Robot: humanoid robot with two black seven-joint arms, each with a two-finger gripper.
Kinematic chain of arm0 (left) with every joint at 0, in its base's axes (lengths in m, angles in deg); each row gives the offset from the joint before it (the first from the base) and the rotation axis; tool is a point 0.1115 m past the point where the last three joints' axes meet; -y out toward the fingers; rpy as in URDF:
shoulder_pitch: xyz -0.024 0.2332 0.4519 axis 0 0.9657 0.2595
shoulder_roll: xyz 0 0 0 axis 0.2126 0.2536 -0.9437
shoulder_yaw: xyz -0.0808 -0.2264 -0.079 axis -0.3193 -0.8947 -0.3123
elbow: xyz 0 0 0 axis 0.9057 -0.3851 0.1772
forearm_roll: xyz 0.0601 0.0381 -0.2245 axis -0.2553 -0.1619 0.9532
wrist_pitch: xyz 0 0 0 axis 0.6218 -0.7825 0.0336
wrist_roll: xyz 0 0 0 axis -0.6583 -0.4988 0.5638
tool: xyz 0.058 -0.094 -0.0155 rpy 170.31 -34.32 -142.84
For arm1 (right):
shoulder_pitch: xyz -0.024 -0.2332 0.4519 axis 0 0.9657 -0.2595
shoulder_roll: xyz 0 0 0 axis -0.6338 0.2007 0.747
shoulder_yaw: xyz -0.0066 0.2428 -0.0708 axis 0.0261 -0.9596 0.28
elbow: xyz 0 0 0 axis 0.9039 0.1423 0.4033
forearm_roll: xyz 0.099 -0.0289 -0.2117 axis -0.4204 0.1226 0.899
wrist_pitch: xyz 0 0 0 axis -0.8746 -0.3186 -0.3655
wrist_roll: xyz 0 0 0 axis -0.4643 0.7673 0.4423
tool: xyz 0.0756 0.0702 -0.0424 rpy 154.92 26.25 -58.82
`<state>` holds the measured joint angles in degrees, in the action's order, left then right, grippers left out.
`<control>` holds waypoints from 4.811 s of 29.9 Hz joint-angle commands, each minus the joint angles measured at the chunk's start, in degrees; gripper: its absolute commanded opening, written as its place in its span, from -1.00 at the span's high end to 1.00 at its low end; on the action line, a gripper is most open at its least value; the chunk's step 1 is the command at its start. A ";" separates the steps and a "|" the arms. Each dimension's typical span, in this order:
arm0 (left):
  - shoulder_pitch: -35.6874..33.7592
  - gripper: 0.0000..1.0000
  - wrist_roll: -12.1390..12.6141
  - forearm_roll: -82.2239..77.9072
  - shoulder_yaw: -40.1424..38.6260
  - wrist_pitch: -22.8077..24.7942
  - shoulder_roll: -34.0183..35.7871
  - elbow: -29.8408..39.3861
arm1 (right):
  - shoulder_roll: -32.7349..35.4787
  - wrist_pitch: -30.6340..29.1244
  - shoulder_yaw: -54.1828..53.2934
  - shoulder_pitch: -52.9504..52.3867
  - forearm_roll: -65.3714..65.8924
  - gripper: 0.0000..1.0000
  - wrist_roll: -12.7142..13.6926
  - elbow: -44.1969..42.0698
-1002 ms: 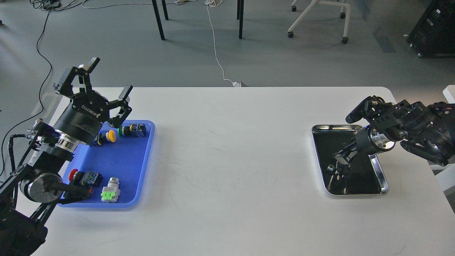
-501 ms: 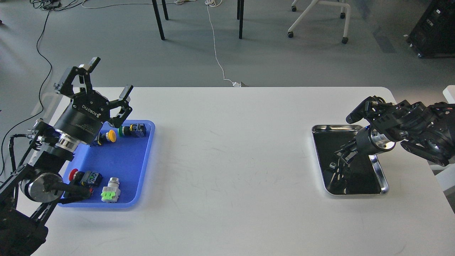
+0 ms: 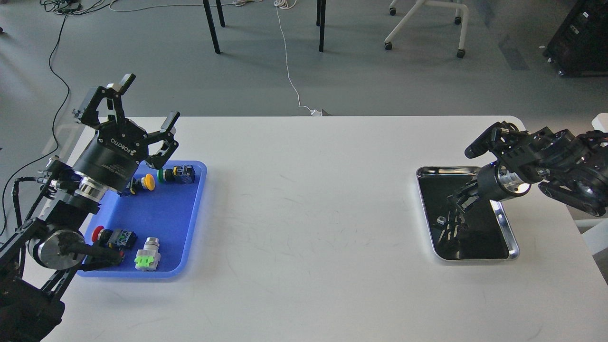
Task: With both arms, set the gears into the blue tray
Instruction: 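Carry the black part to the table center and release it, then retract the right gripper back above the metal tray, then reach the left gripper to the black part and grasp it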
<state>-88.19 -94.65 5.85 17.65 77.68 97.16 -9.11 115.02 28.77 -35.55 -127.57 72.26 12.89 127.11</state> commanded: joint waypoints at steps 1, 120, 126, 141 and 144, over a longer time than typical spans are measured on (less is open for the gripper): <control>0.00 -0.97 -0.03 0.00 0.00 -0.01 0.04 0.02 | 0.20 -0.15 -0.04 -4.38 -2.75 0.63 -0.01 3.26; -30.75 -0.97 -11.33 -98.84 40.15 -6.42 -3.29 0.81 | 6.00 -13.38 -68.77 47.72 -84.15 -0.95 -0.01 5.12; -34.36 -0.96 -11.33 -101.36 43.42 -6.69 -9.00 -6.48 | 6.79 -13.38 -68.85 47.81 -84.15 -0.95 -0.01 5.21; -35.77 -0.90 -11.33 -101.36 50.98 -12.48 -13.14 -19.14 | 8.46 -13.38 -68.94 47.90 -84.23 -0.95 -0.01 6.09; -35.42 -0.82 -11.33 -101.36 52.38 -12.66 -13.49 -19.93 | 8.73 -13.38 -68.94 47.90 -84.23 -0.95 -0.01 6.09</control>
<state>-123.96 -105.98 -95.52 68.79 65.38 84.01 -28.06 123.58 15.38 -104.48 -79.67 -11.97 12.87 133.18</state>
